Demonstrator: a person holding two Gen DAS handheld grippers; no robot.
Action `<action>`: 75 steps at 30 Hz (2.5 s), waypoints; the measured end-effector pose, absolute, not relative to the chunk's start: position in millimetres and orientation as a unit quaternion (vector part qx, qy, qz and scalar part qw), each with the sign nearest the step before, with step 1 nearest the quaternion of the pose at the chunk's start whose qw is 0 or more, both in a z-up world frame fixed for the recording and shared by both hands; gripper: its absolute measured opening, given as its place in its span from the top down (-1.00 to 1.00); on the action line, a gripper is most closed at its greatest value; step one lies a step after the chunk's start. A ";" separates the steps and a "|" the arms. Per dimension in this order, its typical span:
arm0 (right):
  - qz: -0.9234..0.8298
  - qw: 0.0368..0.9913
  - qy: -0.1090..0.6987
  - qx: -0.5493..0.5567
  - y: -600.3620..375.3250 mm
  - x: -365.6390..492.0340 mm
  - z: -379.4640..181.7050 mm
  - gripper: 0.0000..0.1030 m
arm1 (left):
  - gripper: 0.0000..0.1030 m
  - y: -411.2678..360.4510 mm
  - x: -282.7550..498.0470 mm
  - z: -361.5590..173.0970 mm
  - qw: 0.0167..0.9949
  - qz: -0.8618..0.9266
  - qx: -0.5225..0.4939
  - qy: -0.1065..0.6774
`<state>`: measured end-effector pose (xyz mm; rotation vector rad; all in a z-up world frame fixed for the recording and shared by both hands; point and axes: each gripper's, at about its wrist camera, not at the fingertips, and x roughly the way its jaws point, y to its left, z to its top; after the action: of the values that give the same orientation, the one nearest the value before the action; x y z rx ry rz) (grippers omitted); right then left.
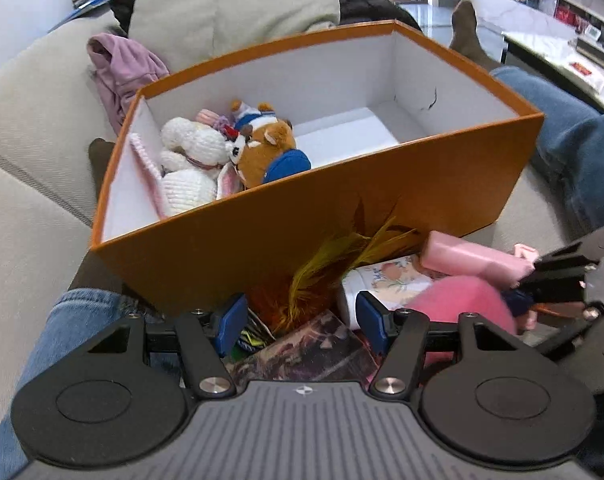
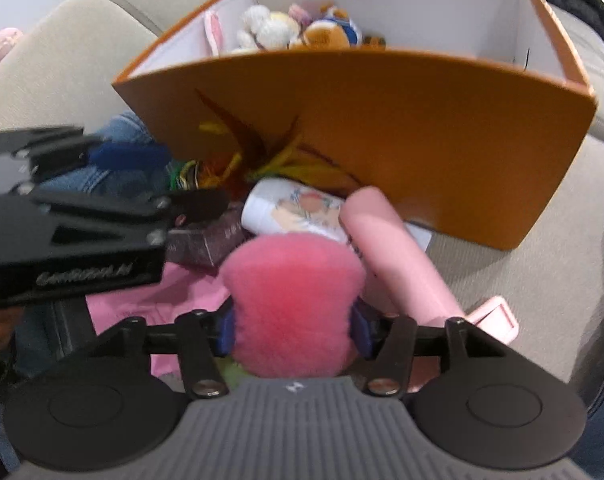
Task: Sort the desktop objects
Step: 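Grasp the feathered toy with the left gripper while the right grasps the pink pompom, then carry the feathered toy and pink pompom into the orange box and release both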
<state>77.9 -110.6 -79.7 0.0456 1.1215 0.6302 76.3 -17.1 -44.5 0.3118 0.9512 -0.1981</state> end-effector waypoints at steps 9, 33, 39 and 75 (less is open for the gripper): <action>0.304 0.800 0.516 0.028 -113.9 77.6 -76.2 0.08 | -0.37 -19.2 95.1 -55.3 0.861 -0.116 0.142 0.475; 0.308 0.805 0.504 0.053 -143.8 68.7 -64.8 0.19 | 1.00 5.3 83.0 -27.9 0.891 -0.071 0.007 0.449; 0.316 0.814 0.484 0.056 -139.7 72.1 -53.0 0.65 | 1.00 32.2 63.7 -14.1 0.895 -0.052 -0.041 0.441; 0.318 0.831 0.455 0.040 -123.6 64.2 -60.2 0.11 | 1.00 69.2 15.9 64.9 0.937 -0.042 -0.112 0.328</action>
<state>64.2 -123.6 -60.2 0.0855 0.9659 0.6752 15.9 69.2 64.9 -0.2289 0.6703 -0.0849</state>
